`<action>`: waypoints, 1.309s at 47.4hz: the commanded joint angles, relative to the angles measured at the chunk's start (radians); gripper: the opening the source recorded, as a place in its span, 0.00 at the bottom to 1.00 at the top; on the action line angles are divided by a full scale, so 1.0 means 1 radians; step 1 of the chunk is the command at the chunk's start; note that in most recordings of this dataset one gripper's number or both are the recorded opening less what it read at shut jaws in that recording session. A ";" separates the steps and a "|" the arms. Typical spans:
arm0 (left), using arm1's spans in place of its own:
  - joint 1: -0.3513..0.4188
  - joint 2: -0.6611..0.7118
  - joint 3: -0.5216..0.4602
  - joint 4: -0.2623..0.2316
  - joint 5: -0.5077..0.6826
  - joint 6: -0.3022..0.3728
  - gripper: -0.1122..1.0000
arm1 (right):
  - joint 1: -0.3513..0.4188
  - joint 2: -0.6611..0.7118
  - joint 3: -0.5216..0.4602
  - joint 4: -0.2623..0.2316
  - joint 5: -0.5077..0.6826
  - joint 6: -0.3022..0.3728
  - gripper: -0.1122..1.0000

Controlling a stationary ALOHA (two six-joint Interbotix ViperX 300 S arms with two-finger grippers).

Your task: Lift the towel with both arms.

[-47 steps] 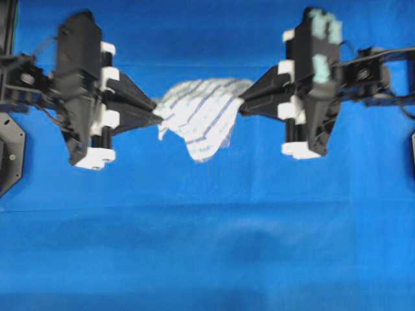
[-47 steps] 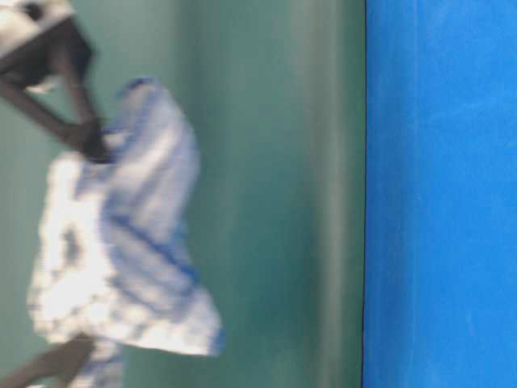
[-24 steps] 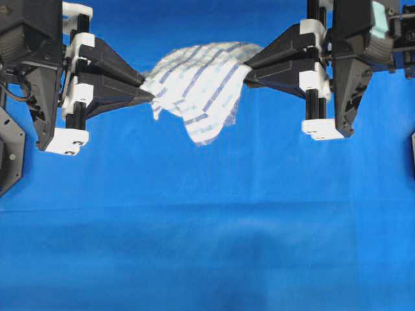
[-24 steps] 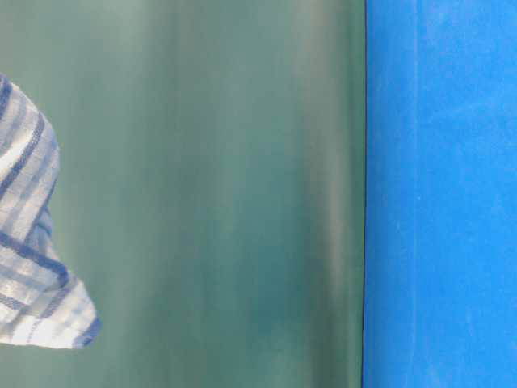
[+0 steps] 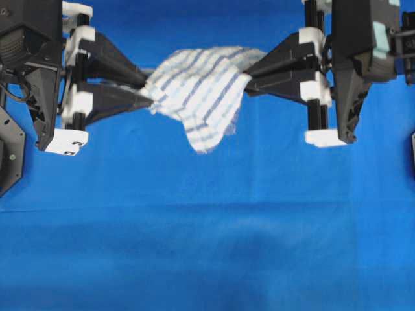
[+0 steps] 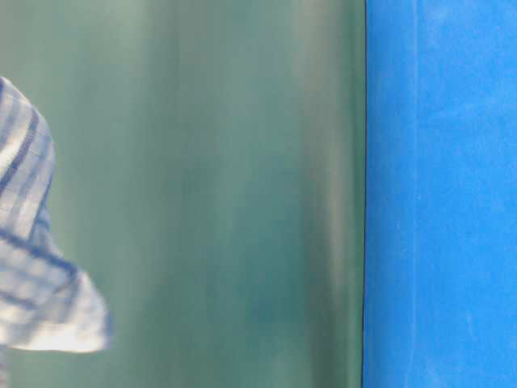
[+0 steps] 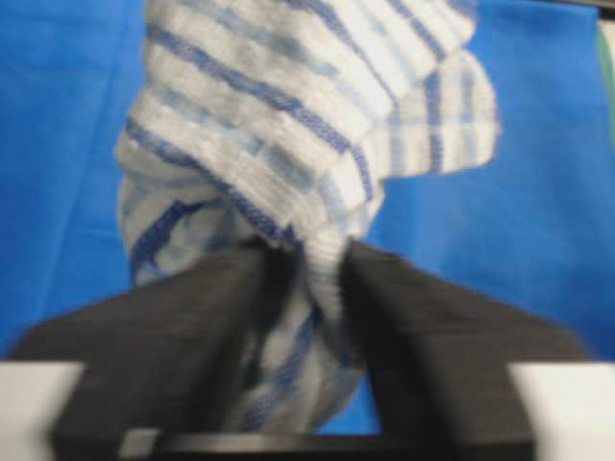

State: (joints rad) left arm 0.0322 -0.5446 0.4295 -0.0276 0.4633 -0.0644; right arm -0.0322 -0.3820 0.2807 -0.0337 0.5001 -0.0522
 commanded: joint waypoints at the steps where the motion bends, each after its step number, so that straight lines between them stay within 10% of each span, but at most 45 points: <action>1: 0.002 -0.009 -0.023 0.003 -0.012 0.000 0.50 | 0.003 -0.015 -0.023 -0.003 -0.003 -0.002 0.23; 11: 0.002 -0.009 -0.009 0.003 -0.015 -0.008 0.93 | 0.002 -0.014 -0.018 -0.037 0.006 0.011 0.72; 33: 0.000 0.029 0.184 0.003 -0.158 -0.014 0.93 | 0.011 0.031 0.166 -0.031 -0.054 0.098 0.69; 62: -0.049 0.337 0.414 0.002 -0.376 -0.011 0.93 | 0.086 0.408 0.299 -0.026 -0.232 0.201 0.69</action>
State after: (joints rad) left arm -0.0092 -0.2470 0.8452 -0.0276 0.1227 -0.0782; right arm 0.0445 -0.0046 0.5890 -0.0644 0.2991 0.1457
